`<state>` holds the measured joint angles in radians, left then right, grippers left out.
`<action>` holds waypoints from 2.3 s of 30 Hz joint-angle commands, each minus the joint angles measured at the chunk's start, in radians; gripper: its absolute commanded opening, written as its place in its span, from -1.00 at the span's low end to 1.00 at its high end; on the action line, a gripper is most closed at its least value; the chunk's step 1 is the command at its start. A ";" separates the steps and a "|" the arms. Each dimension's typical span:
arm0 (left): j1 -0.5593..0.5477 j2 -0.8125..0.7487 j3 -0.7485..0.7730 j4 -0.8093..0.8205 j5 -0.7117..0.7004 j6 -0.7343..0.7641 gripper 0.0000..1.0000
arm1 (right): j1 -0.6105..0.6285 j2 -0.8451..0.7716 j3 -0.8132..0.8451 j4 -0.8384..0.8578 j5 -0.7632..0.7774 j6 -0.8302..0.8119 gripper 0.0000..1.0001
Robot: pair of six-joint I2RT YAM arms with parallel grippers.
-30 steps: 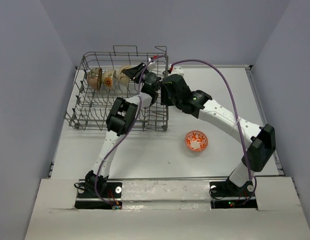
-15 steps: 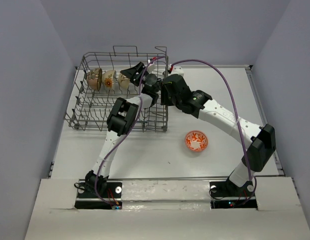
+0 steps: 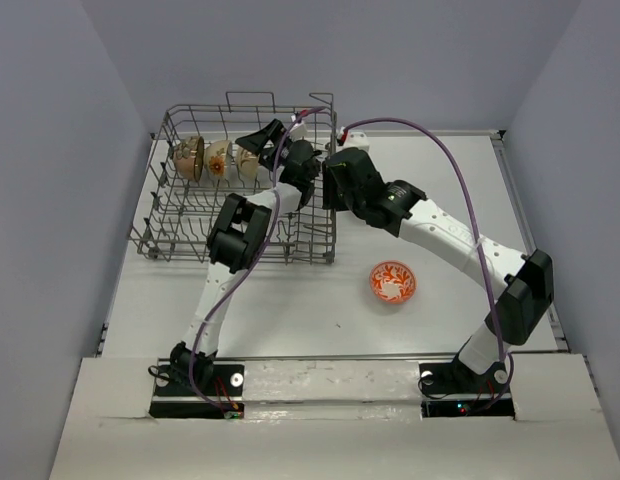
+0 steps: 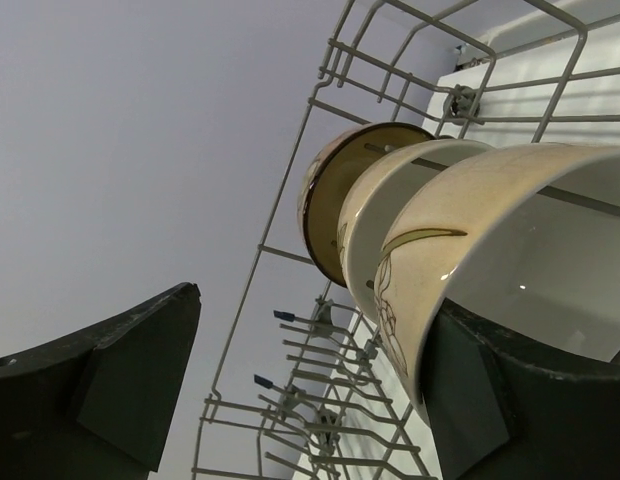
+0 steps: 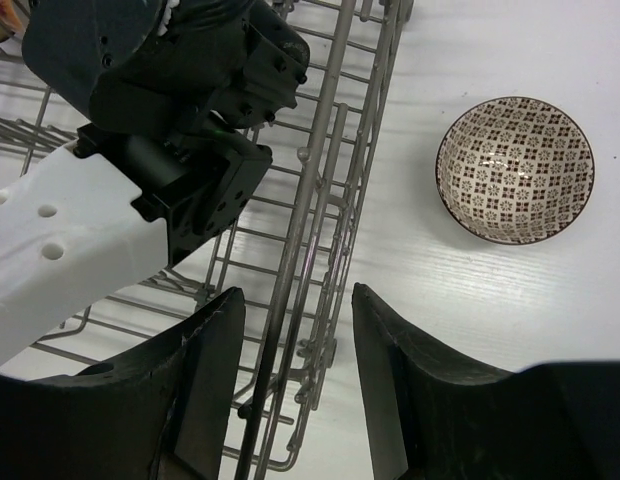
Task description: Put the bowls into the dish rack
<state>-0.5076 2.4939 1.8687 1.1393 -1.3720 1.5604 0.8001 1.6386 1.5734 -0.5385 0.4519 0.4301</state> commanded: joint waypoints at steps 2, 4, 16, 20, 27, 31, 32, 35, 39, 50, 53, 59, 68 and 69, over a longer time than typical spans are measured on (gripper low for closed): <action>-0.017 -0.177 -0.002 -0.193 0.030 -0.240 0.96 | 0.004 -0.046 0.019 0.026 0.027 -0.016 0.06; -0.025 -0.193 0.001 -0.295 0.045 -0.330 0.98 | 0.004 -0.048 0.023 0.023 0.034 -0.017 0.07; -0.029 -0.191 0.188 -1.131 0.278 -1.045 0.98 | 0.004 -0.051 0.027 0.006 0.056 -0.014 0.07; -0.031 -0.191 0.222 -1.275 0.344 -1.149 0.98 | 0.004 -0.052 0.025 0.008 0.059 -0.008 0.07; 0.001 -0.271 0.237 -1.432 0.505 -1.370 0.98 | 0.004 -0.054 0.025 0.006 0.071 -0.007 0.07; 0.007 -0.332 0.259 -1.490 0.534 -1.441 0.98 | 0.004 -0.060 0.033 0.006 0.068 -0.001 0.08; 0.009 -0.346 0.271 -1.522 0.540 -1.453 0.98 | 0.004 -0.063 0.034 0.006 0.068 0.002 0.08; 0.011 -0.424 0.354 -1.602 0.577 -1.519 0.98 | 0.004 -0.080 0.048 0.008 0.070 0.006 0.08; 0.011 -0.548 0.356 -1.642 0.665 -1.603 0.98 | 0.004 -0.124 0.066 0.015 0.077 0.012 0.08; -0.011 -1.016 -0.173 -1.572 0.810 -1.731 0.97 | -0.059 -0.339 -0.185 0.014 0.292 0.021 0.24; -0.016 -1.237 -0.417 -1.444 0.895 -1.769 0.97 | -0.243 -0.439 -0.347 0.015 0.162 0.053 0.24; -0.035 -1.423 -0.750 -1.330 1.014 -1.836 0.96 | -0.392 -0.534 -0.550 0.014 0.082 0.151 0.28; -0.040 -1.603 -0.934 -1.218 1.027 -1.840 0.97 | -0.414 -0.545 -0.788 0.026 -0.053 0.291 0.27; -0.040 -1.615 -0.944 -1.214 1.030 -1.841 0.97 | -0.414 -0.542 -0.802 0.043 -0.058 0.294 0.28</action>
<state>-0.5434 0.9329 0.9455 -0.1898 -0.3443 -0.2653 0.3923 1.1191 0.8108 -0.5423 0.4435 0.6579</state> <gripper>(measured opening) 0.985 0.636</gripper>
